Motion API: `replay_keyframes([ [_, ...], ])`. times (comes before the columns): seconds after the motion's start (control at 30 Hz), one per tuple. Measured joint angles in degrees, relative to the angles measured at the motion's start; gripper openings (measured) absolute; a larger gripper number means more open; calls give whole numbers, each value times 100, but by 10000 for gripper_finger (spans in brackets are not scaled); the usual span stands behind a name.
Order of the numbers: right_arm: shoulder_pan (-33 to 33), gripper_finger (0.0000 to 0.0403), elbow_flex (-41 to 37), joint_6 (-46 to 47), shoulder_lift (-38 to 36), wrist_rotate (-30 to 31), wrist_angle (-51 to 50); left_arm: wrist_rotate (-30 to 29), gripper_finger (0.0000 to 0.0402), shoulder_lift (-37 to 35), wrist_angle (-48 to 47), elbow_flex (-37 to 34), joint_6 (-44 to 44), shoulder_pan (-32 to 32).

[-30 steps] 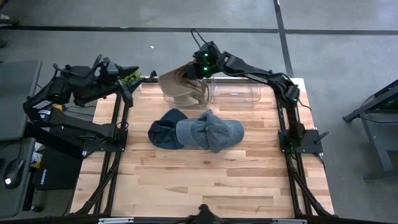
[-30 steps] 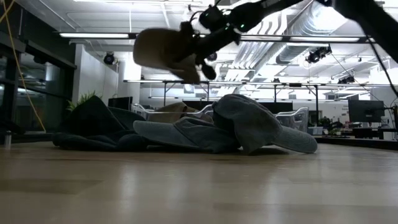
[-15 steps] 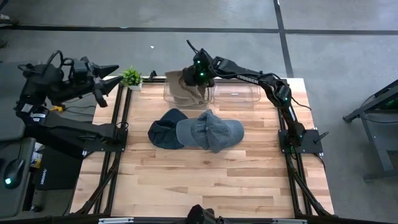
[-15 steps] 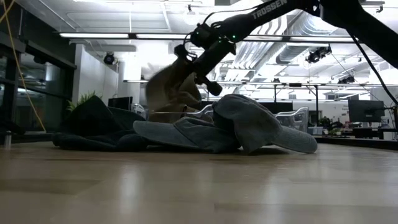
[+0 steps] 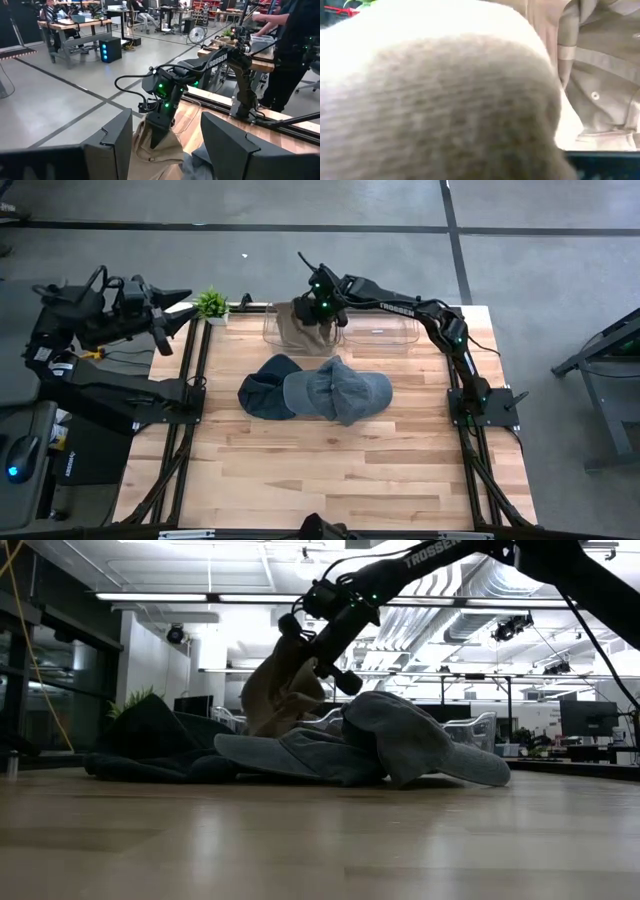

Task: Pick & Place hat
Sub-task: Put the brown cap into the left transparent bin

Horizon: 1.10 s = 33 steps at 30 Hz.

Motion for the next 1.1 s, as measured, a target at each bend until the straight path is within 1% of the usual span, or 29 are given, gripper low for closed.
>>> replay_keyframes([
  [0.13, -2, 0, 1, -2, -1, -305, 99, -12, 193, -4, 1, 0, -7, 0],
  [0.27, 0, 0, 1, 6, 0, -425, 352, -9, 193, -2, 45, 0, -13, 0],
  [0.37, 13, 0, -1, 40, 49, -779, 668, -11, 193, -2, 45, 0, -15, 0],
  [0.47, 59, 0, -1, 54, 55, -800, 748, -11, 193, -4, 45, 0, -15, 0],
  [0.67, 61, 0, -1, 44, 55, -1055, 846, -11, 193, -4, 44, 0, -17, 0],
  [0.83, 77, 0, -1, -8, 55, -1551, 1099, 108, 193, -4, 43, 0, -21, -1],
  [0.97, 134, 0, -1, 51, 39, -1630, 1522, 118, 193, -4, 38, 0, -22, -2],
  [1.1, 126, 0, -1, 105, 39, -1735, 1589, 118, 193, -4, 31, 0, -22, 0],
])
